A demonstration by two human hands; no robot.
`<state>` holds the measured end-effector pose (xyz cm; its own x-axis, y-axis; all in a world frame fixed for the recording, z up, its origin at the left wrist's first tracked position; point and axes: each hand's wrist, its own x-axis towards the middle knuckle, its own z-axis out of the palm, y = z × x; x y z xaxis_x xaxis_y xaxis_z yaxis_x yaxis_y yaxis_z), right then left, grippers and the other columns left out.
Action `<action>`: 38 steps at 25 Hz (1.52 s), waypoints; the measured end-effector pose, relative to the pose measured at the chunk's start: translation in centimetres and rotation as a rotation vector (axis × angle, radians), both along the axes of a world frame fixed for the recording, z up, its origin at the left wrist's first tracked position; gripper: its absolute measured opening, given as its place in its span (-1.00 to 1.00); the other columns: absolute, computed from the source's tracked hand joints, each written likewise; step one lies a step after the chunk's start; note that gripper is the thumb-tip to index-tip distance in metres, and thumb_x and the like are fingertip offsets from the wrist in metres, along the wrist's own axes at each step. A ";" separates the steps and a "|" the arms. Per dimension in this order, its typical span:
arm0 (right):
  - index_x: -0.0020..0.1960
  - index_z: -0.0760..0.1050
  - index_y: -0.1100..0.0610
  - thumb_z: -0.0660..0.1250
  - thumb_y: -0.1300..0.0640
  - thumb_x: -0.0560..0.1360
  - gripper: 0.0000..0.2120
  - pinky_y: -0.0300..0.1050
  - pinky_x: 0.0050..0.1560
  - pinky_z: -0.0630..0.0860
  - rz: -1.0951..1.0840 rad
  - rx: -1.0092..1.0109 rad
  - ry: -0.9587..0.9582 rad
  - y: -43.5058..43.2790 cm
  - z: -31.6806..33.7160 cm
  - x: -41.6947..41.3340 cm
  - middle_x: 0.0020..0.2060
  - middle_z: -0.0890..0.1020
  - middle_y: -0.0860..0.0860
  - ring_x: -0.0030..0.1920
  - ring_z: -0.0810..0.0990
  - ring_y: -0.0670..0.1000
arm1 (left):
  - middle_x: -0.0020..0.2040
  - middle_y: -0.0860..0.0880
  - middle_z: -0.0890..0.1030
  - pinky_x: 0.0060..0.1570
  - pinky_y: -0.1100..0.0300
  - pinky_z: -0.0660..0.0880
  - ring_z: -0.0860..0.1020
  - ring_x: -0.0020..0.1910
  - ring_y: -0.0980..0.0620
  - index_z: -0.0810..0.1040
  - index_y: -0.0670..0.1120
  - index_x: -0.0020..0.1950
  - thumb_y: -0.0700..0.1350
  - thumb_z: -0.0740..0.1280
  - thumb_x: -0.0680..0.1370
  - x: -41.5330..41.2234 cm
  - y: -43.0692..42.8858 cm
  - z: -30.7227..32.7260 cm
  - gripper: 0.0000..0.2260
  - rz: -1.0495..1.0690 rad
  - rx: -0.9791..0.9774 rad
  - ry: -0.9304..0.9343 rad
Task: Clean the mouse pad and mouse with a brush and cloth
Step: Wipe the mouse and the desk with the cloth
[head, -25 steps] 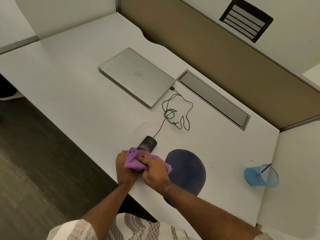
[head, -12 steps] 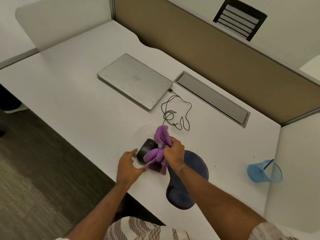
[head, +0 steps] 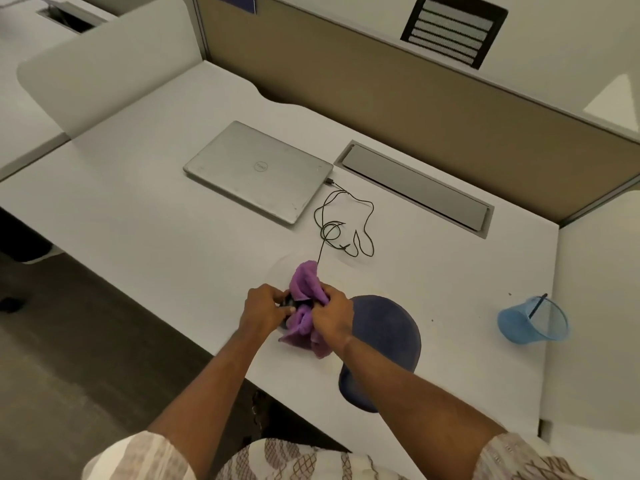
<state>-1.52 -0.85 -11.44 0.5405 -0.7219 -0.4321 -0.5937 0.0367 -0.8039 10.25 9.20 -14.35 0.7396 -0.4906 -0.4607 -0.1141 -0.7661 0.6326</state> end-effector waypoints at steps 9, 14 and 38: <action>0.23 0.57 0.03 0.26 0.19 0.60 -0.76 -0.31 0.00 0.61 0.024 0.090 -0.035 3.3 -1.3 -3.1 -0.07 0.67 -0.07 -0.11 0.67 -0.09 | -0.03 -0.16 0.72 -0.09 0.22 0.47 0.63 -0.11 -0.06 0.72 -0.19 0.02 -0.23 0.53 0.43 0.4 -0.3 0.6 -0.82 0.005 0.049 -0.010; 0.17 0.61 0.08 0.28 0.23 0.57 -0.77 -0.26 -0.04 0.63 0.223 0.031 0.014 3.5 -1.7 -4.5 -0.09 0.68 -0.04 -0.13 0.66 -0.05 | 0.00 -0.08 0.73 -0.03 0.24 0.49 0.66 0.04 -0.04 0.72 -0.08 0.10 -0.11 0.60 0.41 0.8 -0.2 0.6 -0.72 0.034 0.011 0.030; 0.45 0.36 -0.04 0.32 0.16 0.46 -0.44 -0.04 0.43 0.27 0.678 -0.459 0.271 0.4 0.4 0.8 0.40 0.46 -0.01 0.37 0.43 0.08 | 0.13 0.08 0.60 -0.03 0.37 0.50 0.58 0.00 0.14 0.39 0.05 0.46 -0.14 0.60 0.39 -6.0 4.6 -1.7 -0.31 0.242 -0.364 0.085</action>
